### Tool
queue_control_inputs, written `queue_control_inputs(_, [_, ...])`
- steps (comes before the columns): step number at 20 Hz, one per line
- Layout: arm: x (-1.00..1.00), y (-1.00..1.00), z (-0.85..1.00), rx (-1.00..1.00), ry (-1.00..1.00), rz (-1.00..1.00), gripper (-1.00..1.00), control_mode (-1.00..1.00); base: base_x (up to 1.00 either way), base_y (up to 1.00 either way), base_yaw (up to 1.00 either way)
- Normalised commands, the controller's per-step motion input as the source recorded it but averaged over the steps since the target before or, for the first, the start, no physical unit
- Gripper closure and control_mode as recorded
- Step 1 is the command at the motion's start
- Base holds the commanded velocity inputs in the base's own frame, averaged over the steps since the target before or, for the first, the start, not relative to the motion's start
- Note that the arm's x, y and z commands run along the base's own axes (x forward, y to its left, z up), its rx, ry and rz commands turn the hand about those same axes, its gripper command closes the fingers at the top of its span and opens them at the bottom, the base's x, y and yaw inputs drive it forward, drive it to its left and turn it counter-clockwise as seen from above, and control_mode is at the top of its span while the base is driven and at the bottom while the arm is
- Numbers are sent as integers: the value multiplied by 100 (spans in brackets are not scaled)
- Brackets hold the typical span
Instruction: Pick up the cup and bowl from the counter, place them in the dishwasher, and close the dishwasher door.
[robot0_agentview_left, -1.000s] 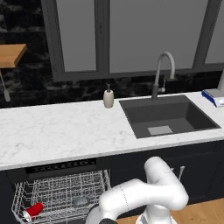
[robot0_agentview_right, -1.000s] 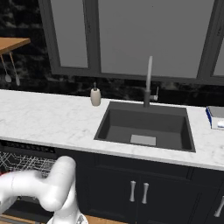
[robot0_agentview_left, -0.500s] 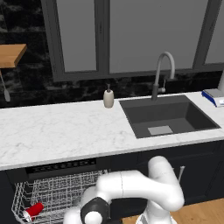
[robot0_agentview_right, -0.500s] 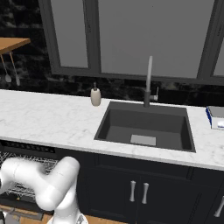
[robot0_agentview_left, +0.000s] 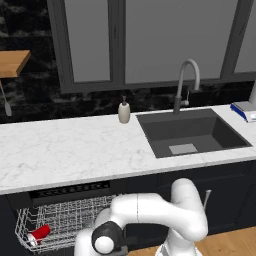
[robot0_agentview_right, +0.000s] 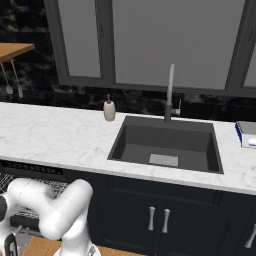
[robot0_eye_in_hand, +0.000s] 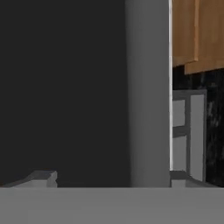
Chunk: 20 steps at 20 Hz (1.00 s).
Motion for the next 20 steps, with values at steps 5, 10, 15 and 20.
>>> queue_control_inputs(5, [99,-13,55,14,-27,6,-100,-100,0,0,0])
queue_control_inputs(10, [77,-12,61,16,-21,7,-100,-100,0,0,0])
queue_control_inputs(15, [83,-25,59,16,-11,6,-100,-100,0,0,0])
queue_control_inputs(20, [86,-41,61,21,-2,7,-100,-100,0,0,0])
